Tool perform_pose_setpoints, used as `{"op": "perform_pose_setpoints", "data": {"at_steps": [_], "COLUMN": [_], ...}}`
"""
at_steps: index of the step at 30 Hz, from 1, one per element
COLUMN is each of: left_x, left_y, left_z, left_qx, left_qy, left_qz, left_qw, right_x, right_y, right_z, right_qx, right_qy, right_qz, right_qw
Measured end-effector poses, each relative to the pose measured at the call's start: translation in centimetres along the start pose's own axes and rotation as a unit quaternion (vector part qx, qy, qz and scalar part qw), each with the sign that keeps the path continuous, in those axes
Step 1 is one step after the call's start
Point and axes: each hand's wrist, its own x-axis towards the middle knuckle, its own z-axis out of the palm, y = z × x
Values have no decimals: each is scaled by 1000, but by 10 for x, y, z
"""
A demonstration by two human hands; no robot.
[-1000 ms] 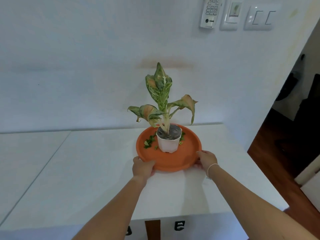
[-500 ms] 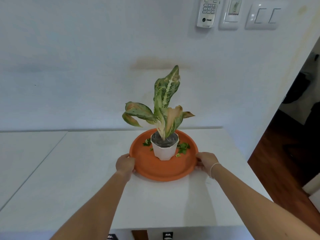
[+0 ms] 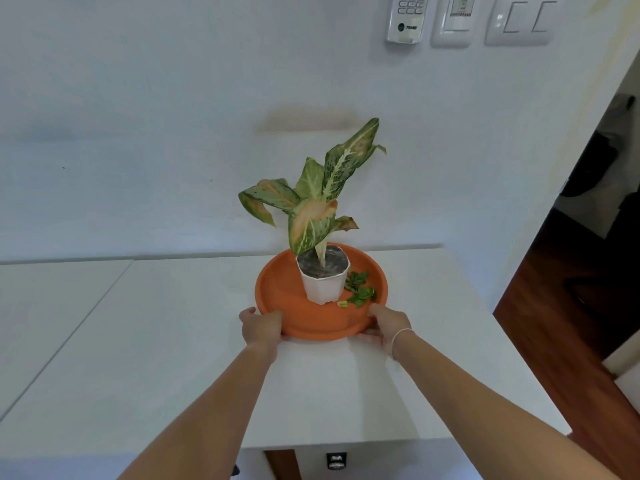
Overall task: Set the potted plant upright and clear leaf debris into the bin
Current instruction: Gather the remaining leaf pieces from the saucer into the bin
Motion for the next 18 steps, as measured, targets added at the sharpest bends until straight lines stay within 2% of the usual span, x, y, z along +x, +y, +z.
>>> {"op": "perform_pose_setpoints", "data": {"at_steps": [5,12,18], "left_x": [5,24,23], "left_y": [4,7,4], "left_z": [-12,-35,-40], "left_qx": [27,75,69], "left_qy": [-9,-11,-8], "left_qz": [-1,28,40], "left_qw": [1000,997,997], "right_x": [-6,-6,-7], "right_y": [2,-3,0], "right_z": [-4,-11,-10], "right_qx": [-24,-29,-33], "right_qy": [-5,30,39], "right_qz": [11,-31,-22], "right_qw": [1000,999,998]}}
